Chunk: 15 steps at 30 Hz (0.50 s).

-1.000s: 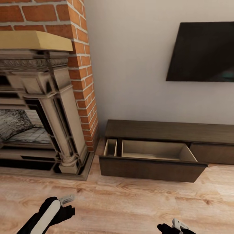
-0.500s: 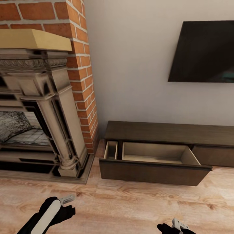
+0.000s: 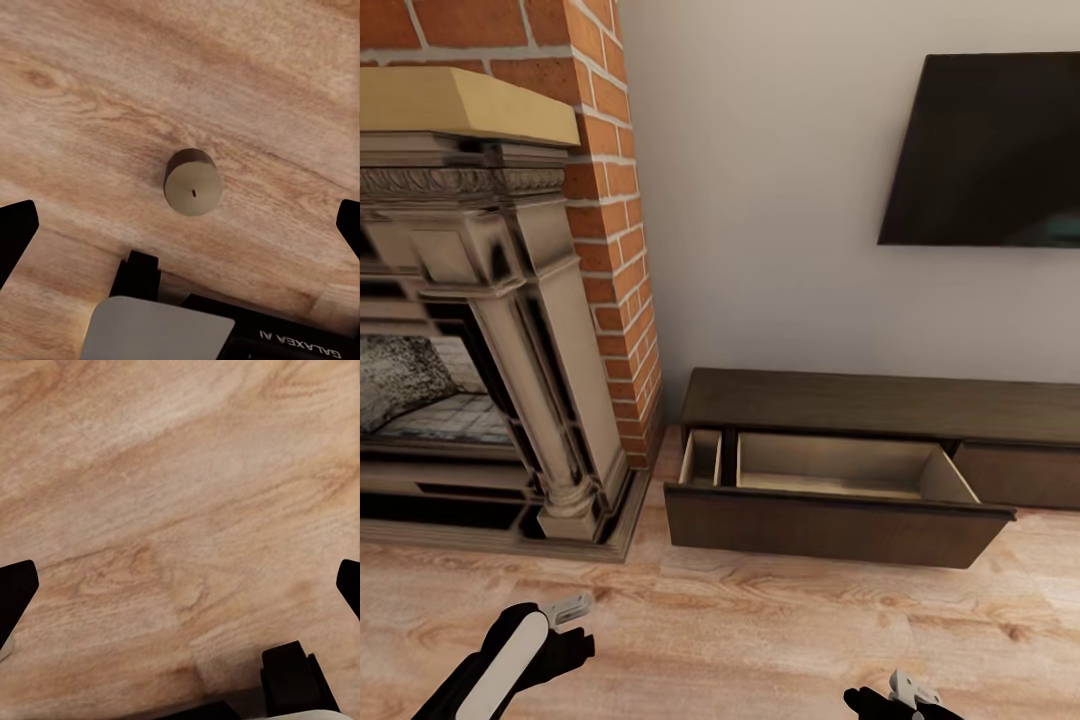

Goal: Place each of the two pumpkins and all three candles from the living room inside a cabinet in the living room (use any cabinet), then make sure every cabinet is closed, and position the cauldron so it is next to a table in the living room.

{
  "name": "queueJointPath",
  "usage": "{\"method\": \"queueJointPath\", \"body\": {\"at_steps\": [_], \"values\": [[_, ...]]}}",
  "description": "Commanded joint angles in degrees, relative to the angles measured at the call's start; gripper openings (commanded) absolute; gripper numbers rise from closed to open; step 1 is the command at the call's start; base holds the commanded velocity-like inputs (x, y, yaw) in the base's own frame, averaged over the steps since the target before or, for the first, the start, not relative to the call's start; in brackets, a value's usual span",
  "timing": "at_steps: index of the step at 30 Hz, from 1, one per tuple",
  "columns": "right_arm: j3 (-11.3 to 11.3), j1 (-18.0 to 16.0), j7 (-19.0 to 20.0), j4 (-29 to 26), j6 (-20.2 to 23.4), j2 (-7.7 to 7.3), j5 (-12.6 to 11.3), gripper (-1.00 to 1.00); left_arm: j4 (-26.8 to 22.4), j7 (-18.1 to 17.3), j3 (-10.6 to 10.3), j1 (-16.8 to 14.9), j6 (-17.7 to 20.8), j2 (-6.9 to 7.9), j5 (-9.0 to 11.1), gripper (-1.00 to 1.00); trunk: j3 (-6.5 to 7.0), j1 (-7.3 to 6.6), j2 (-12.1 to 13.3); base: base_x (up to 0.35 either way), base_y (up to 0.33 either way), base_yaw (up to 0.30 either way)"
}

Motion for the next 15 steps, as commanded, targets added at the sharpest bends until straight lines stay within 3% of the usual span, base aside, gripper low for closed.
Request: {"method": "queueJointPath", "body": {"at_steps": [1,4,8,15], "values": [[-0.18,-0.01,0.09,-0.10,0.29,0.02,-0.18,1.00,-0.07,0.62,-0.16,-0.05,-0.02,0.02,0.59,1.00,-0.24,0.22,-0.44,0.000,0.000,0.000],[-0.12,0.00,0.13,-0.14,-1.03,-0.03,-0.14,1.00,0.03,0.65,-0.31,-0.05,-0.09,-0.85,0.61,1.00,-0.78,0.88,-1.64,0.000,0.000,0.000],[0.27,0.00,0.35,-0.17,-4.57,-0.10,-0.08,1.00,1.70,1.14,-1.02,-0.04,-0.40,-5.40,0.11,1.00,-1.49,1.76,-3.25,0.000,0.000,0.000],[2.47,0.00,0.53,-0.28,-4.96,-0.18,-0.25,1.00,8.99,0.91,-2.55,-0.05,-6.59,-12.47,-7.67,1.00,-2.75,3.29,-6.06,0.000,0.000,0.000]]}}
